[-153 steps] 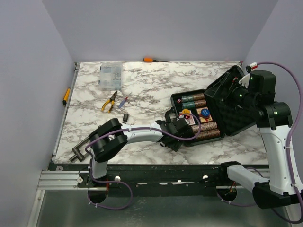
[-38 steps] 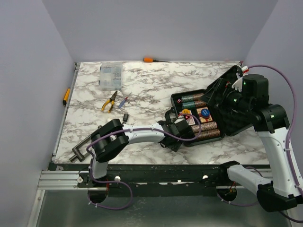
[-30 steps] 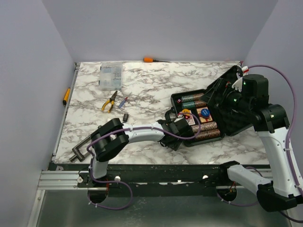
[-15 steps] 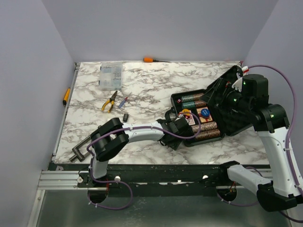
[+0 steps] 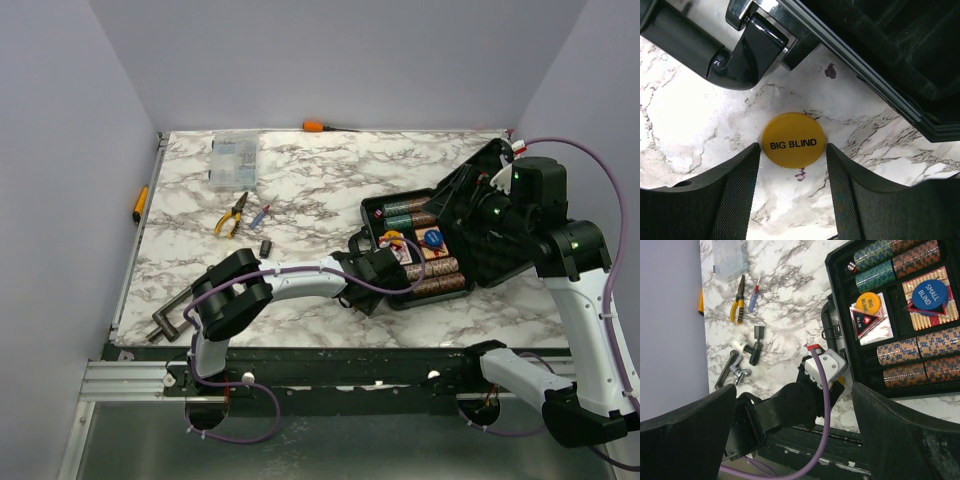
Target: Pack up texas hold em set
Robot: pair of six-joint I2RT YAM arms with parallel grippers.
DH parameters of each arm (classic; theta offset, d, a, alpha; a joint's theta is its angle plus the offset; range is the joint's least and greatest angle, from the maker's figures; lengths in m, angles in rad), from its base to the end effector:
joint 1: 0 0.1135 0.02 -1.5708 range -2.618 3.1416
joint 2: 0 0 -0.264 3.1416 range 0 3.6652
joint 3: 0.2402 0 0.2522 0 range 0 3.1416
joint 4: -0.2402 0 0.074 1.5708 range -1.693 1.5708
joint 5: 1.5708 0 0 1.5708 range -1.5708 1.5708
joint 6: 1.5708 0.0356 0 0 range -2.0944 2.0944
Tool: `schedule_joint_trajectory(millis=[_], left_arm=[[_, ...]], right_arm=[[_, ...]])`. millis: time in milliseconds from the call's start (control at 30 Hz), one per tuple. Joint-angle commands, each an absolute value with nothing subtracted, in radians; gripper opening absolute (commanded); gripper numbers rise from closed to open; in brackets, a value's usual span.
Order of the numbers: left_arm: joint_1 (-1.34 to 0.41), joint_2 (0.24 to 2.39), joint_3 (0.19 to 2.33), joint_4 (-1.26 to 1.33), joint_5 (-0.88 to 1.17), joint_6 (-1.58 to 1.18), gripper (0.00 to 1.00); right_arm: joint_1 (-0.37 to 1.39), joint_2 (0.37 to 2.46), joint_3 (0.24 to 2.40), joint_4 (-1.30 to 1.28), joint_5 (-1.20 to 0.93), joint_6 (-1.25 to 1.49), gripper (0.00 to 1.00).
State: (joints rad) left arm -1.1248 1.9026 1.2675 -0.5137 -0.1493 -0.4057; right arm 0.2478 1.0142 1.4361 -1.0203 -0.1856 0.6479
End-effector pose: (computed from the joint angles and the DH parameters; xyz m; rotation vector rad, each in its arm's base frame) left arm 0.1702 -0.3437 0.1665 0.9176 2.5652 -0.2573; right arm 0.1627 0.0479 0.4313 0.3377 2.2210 0.7017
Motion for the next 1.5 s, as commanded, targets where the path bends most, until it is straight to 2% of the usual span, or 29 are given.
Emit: schedule_joint_trajectory(millis=[0,333,433,567,833,1467], left_arm=[[-1.12,1.937,1.257,-0.51,-0.14,-0.39,0.55],[-1.121,1.963,1.282,-0.51,-0.141,-0.386,0.59],[-1.12,1.965,1.283,-0.511,-0.145,-0.391,0.55],[-1.121,1.96,1.273,-0.512,-0.152,-0.394,0.45],[-1.128,1.931,1.232,-0.514,-0.167,-0.414,0.44],[-1.153,1.631,1.134,-0.504,-0.225,-0.419,0.43]], right_arm=[[0.253,1.008,1.433,-1.031,-0.181,0.66,1.0],[0.253,1.006,1.426,-1.037,-0.197,0.673,1.0],[0.253,1.006,1.427,-1.043,-0.198,0.675,1.0],[0.252,0.998,1.428,-1.05,-0.194,0.68,1.0],[0.253,0.983,1.423,-1.052,-0.192,0.687,1.0],[0.252,0.941,1.261,-1.021,-0.266,0.714,1.0]])
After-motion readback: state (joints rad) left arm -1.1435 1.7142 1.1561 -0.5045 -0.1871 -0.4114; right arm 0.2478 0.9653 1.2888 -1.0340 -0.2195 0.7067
